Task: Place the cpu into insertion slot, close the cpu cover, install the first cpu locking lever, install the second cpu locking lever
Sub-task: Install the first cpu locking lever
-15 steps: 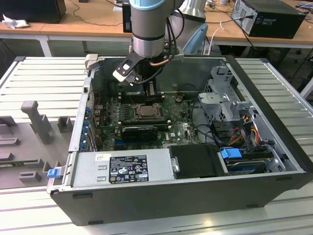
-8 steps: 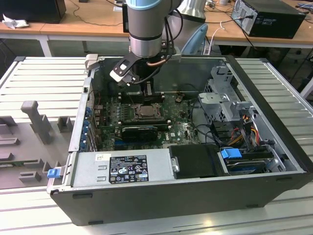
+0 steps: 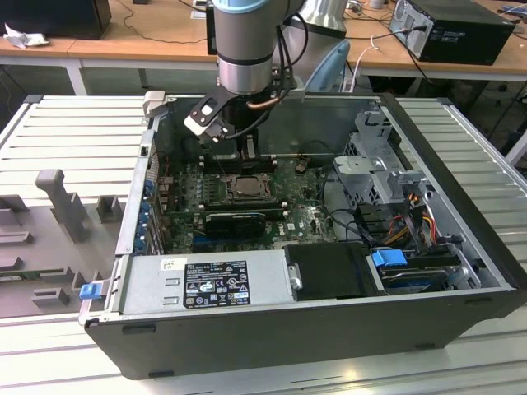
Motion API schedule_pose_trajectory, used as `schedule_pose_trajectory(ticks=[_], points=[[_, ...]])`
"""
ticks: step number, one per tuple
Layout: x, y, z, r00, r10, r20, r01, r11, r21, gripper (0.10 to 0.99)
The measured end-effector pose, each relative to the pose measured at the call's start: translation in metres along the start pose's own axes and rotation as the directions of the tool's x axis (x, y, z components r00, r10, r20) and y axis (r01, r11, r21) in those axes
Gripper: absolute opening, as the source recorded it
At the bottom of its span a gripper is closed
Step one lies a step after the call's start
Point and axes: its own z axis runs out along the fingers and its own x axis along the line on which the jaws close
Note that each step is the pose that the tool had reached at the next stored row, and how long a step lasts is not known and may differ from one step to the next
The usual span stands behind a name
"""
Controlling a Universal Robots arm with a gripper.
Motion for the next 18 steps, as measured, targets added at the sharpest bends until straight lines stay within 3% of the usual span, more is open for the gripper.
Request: schedule_pose_trajectory(ticks=[18], points=[[0.0003, 0.0009, -0.0177, 1.0, 0.0, 0.0, 0.0, 1.0, 0.0, 0.106]])
